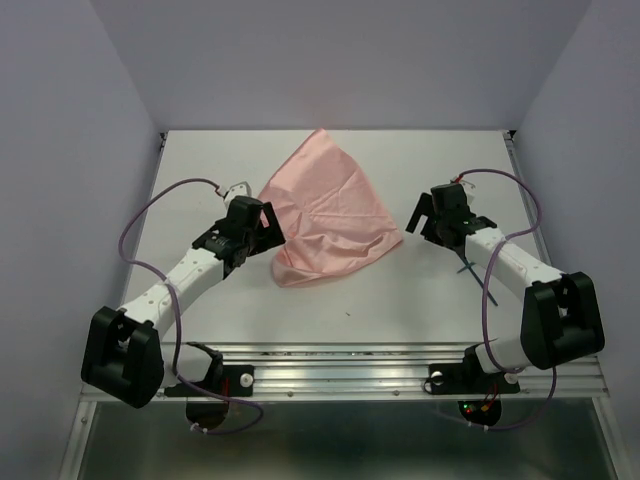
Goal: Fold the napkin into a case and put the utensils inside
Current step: Pick up the crumpled napkin from the center of the board.
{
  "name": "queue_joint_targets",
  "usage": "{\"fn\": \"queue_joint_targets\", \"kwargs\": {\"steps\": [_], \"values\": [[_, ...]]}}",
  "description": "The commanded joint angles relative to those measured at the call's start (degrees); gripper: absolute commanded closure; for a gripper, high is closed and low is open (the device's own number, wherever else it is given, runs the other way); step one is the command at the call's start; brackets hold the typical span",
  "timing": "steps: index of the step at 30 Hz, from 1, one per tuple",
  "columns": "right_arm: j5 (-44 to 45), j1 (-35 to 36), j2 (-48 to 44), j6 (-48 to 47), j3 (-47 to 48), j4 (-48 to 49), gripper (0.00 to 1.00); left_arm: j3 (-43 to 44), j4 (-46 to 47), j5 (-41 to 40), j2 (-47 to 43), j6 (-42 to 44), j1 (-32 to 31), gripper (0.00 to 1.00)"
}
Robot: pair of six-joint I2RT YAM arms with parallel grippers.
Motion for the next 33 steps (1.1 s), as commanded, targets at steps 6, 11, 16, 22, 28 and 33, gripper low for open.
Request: {"fn": "queue_joint_targets", "kwargs": {"steps": [6, 11, 16, 22, 28, 33], "values": [[-1.5, 0.0, -1.8, -0.2, -0.8, 4.5, 0.0, -2.7, -4.4, -2.5, -4.2, -6.6, -0.4, 0.03], [-3.8, 0.0, -0.8, -0.3, -0.9, 5.6, 0.0, -4.9, -6.1, -2.3, -3.7, -11.7, -2.5, 0.09], [-5.6, 0.0, -1.2, 0.8, -1.9, 7.0, 0.0, -7.2, -8.1, -3.1, -4.7, -20.5, -4.2, 0.2], [-9.1, 0.0, -0.4, 1.5, -1.9, 8.9, 0.0, -11.6, -7.0, -1.8, -9.3, -25.3, -4.7, 0.34], [-9.6, 0.0, 1.0, 0.8, -1.6, 9.6, 0.0, -14.7, -0.7, 0.5, -5.7, -23.4, -4.9, 0.36], [-10.1, 0.0, 1.3, 1.7, -1.0, 8.9, 0.0, -16.5, 7.0, 4.0, -3.7, -19.9, -5.5, 0.36]]}}
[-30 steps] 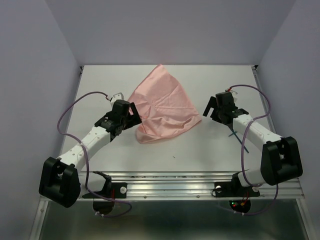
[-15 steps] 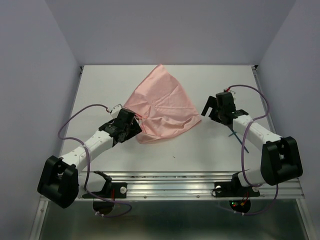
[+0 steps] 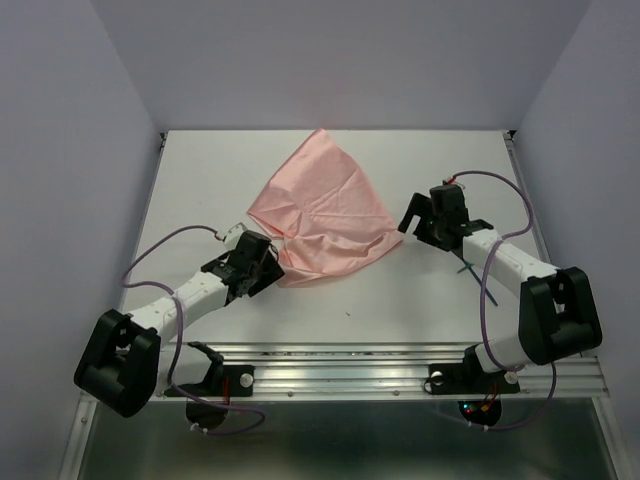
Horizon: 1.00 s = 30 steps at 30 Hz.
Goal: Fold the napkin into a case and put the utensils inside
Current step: Pick up the crumpled napkin from the center of the board.
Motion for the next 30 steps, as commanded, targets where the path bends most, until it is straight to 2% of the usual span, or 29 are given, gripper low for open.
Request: {"fn": "queue_joint_targets", "kwargs": {"steps": [1, 10, 19, 20, 21, 24, 27, 30], "values": [[-1.1, 0.0, -0.2, 0.9, 0.9, 2.3, 0.0, -1.7, 8.0, 3.0, 1.2, 3.3, -0.7, 0.37], [-0.7, 0.0, -0.3, 1.5, -0.4, 2.5, 0.0, -0.2, 9.5, 5.1, 8.2, 5.7, -1.6, 0.48], [-0.2, 0.0, -0.3, 1.7, -1.0, 2.4, 0.0, 1.7, 8.7, 3.1, 9.3, 8.0, -1.6, 0.83], [-0.3, 0.0, -0.3, 1.7, -1.1, 2.5, 0.0, 2.1, 8.3, 3.1, 9.3, 8.3, -1.6, 0.95], [-0.4, 0.0, -0.3, 1.7, -1.2, 2.5, 0.0, 3.1, 8.0, 3.1, 9.2, 8.7, -1.6, 1.0], [-0.4, 0.0, -0.1, 1.0, -1.4, 2.4, 0.0, 5.3, 5.2, 1.9, 8.3, 10.2, -1.6, 1.0], [-0.7, 0.0, 0.0, 0.2, -1.1, 1.6, 0.0, 5.8, 2.6, 0.2, 3.3, 10.7, -1.5, 1.0], [-2.0, 0.0, 0.4, -0.9, -1.1, 1.8, 0.0, 8.2, 1.4, 1.8, 0.0, 11.9, 0.6, 1.0]]}}
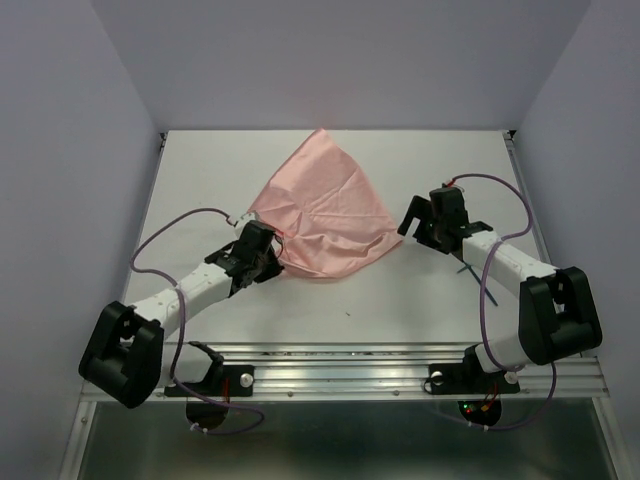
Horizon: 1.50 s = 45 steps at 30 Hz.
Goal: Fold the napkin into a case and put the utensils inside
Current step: Pick up the crumpled napkin from the center of the board, then flatten out the napkin at the center of the board.
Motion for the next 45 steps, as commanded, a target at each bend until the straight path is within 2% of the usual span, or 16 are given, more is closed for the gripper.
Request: {"fn": "queue_joint_targets", "kwargs": {"steps": [1, 5, 8, 12, 19, 23, 26, 30, 32, 33, 34, 35, 39, 42, 43, 45], "values": [[-2.6, 0.0, 0.9, -1.9, 0.0, 1.7, 0.0, 5.6, -3.9, -0.3, -6.6, 2.9, 2.9, 1.0], [-6.3, 0.0, 3.5, -3.6, 0.8, 2.2, 0.0, 12.6, -7.3, -0.5, -10.1, 3.4, 4.8, 1.0], [-8.3, 2.0, 6.0, -5.8, 2.5, 1.1, 0.0, 16.9, -5.7, -1.6, -14.6, 3.8, 7.0, 1.0], [-8.8, 5.4, 8.1, -6.6, 3.2, 1.5, 0.0, 21.9, -6.2, -0.4, -13.8, 4.9, 9.0, 1.0], [-14.0, 11.2, 11.3, -5.1, 3.1, 6.9, 0.21, 24.2, -6.2, 1.2, -12.5, 5.8, 9.2, 1.0], [-19.4, 13.5, 14.0, -3.1, 4.8, 8.9, 0.27, 25.2, -5.6, 1.8, -11.9, 6.2, 9.3, 1.0], [-23.1, 15.0, 16.0, -1.6, 6.1, 11.1, 0.4, 26.4, -5.7, 1.9, -11.1, 6.8, 9.4, 1.0], [-24.1, 15.0, 18.8, 1.1, 8.0, 11.3, 0.76, 28.3, -5.6, 1.8, -10.1, 8.1, 9.8, 1.0], [-21.4, 15.0, 19.5, 1.4, 9.8, 11.0, 0.85, 29.1, -5.2, 1.7, -9.5, 8.8, 10.4, 1.0], [-19.7, 15.0, 19.5, 1.0, 10.6, 9.8, 0.95, 30.0, -4.1, 2.4, -8.4, 9.1, 11.1, 1.0], [-14.9, 15.0, 19.3, 0.6, 11.5, 8.6, 0.99, 30.7, -3.9, 2.8, -7.5, 10.2, 11.7, 1.0], [-12.5, 14.5, 19.1, 0.0, 12.8, 7.5, 0.99, 31.6, -3.6, 2.7, -6.7, 10.8, 12.1, 1.0], [-13.7, 5.5, 19.1, -1.7, 22.1, 3.5, 0.99, 37.7, -0.4, 6.0, -1.2, 14.0, 15.4, 1.0], [-12.6, 0.4, 21.2, -5.1, 36.5, -0.5, 0.99, 48.1, 1.8, 9.7, 5.5, 16.7, 17.6, 1.0], [-11.0, -0.1, 23.5, -6.5, 46.6, -4.3, 0.99, 55.0, 2.5, 11.2, 9.6, 17.3, 19.0, 1.0], [-9.0, -0.1, 25.6, -9.3, 56.9, -9.0, 0.99, 66.2, 1.9, 15.1, 15.4, 17.4, 20.4, 1.0]]}}
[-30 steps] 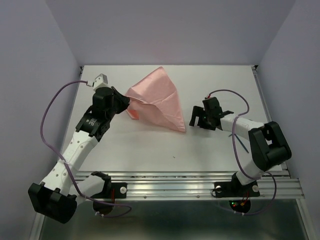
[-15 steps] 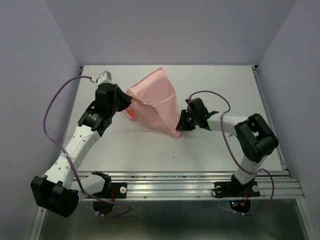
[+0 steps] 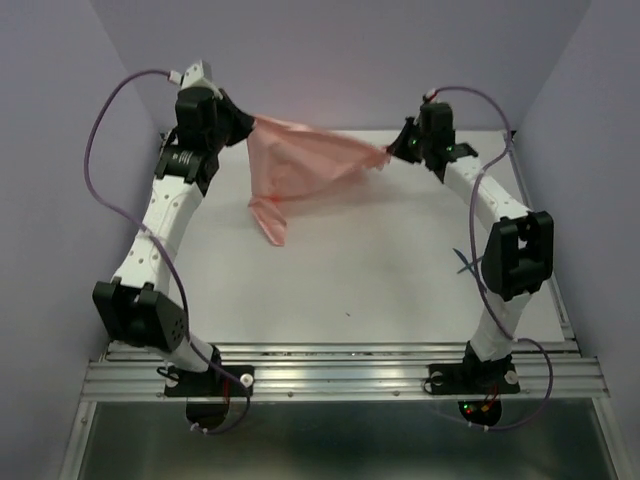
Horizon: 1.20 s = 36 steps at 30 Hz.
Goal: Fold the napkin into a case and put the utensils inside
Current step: Flatten out the napkin at the center of the board.
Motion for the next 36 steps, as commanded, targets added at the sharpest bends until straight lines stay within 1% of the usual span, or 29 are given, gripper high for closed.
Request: {"fn": "queue_joint_targets", "kwargs": {"steps": [1, 3, 4, 5, 6, 8, 9, 10, 11, 12, 13, 14, 15, 16, 17, 18, 19, 22, 26, 32, 36], "values": [[4.7, -0.8, 1.7, -6.9, 23.8, -8.1, 0.99, 19.8, 6.0, 8.8, 6.9, 3.6, 3.0, 1.0], [4.7, -0.8, 0.3, -8.5, 26.0, -9.1, 0.99, 24.6, 5.3, 11.9, 8.5, 4.1, 3.7, 1.0], [5.7, -0.8, -1.0, -9.1, 25.3, -8.9, 0.98, 26.1, 5.6, 12.5, 8.3, 5.4, 3.7, 1.0], [5.9, -0.8, -2.6, -9.4, 21.3, -8.8, 0.98, 25.3, 6.1, 13.1, 7.5, 6.1, 3.7, 1.0], [6.5, -0.8, -6.1, -10.2, 18.2, -7.6, 0.97, 21.9, 6.7, 14.2, 5.7, 6.9, 3.9, 1.0], [8.7, -0.8, -10.0, -10.4, 10.9, -6.4, 0.96, 15.9, 8.1, 16.2, 3.3, 7.3, 4.0, 1.0], [9.2, -0.8, -14.4, -10.2, 2.3, -4.8, 0.95, 8.8, 9.4, 17.8, 0.9, 7.1, 4.1, 1.0], [9.9, -0.8, -16.7, -9.8, -2.3, -3.7, 0.94, 5.3, 9.8, 19.2, -0.4, 7.1, 4.1, 1.0], [10.2, -0.8, -19.1, -8.7, -7.0, -2.5, 0.89, 1.4, 10.2, 20.3, -1.8, 7.1, 4.0, 1.0], [10.4, -0.8, -21.4, -8.1, -15.7, -1.7, 0.84, -2.4, 10.7, 22.1, -3.0, 6.8, 4.0, 1.0], [10.7, -0.8, -25.8, -7.7, -19.5, -1.0, 0.78, -10.4, 12.2, 23.1, -5.5, 5.8, 3.9, 1.0], [11.4, -0.8, -27.9, -7.3, -23.0, -1.1, 0.69, -14.4, 13.0, 23.8, -6.7, 5.4, 3.8, 1.0], [12.2, -0.8, -29.7, -6.4, -26.3, -1.3, 0.64, -20.5, 13.3, 24.4, -7.6, 4.9, 3.7, 1.0], [13.4, -0.8, -33.0, -6.0, -31.7, -2.1, 0.6, -23.1, 13.3, 24.3, -8.8, 4.7, 3.5, 1.0], [13.7, -0.8, -34.3, -5.3, -33.9, -2.4, 0.53, -27.8, 13.2, 23.1, -9.4, 4.3, 3.4, 1.0], [13.9, -0.8, -35.3, -5.0, -35.5, -3.1, 0.48, -29.9, 13.1, 22.3, -9.9, 4.2, 3.3, 1.0], [14.1, -0.8, -36.5, -4.5, -37.8, -4.4, 0.48, -31.5, 12.7, 21.4, -10.5, 4.2, 3.3, 1.0], [13.5, -0.8, -36.4, -2.5, -39.6, -5.8, 0.47, -35.3, 11.3, 18.1, -10.5, 4.3, 3.4, 1.0], [10.4, -0.8, -34.1, 1.1, -42.4, -5.9, 0.47, -35.1, 9.0, 14.9, -10.0, 4.9, 3.4, 1.0], [12.5, -0.8, -29.6, 1.8, -43.5, -4.4, 0.46, -35.7, 8.4, 14.3, -9.7, 5.5, 3.4, 1.0], [9.8, -0.8, -24.8, 2.9, -43.8, -3.0, 0.45, -36.9, 8.8, 14.3, -8.9, 5.1, 3.4, 1.0]]}}
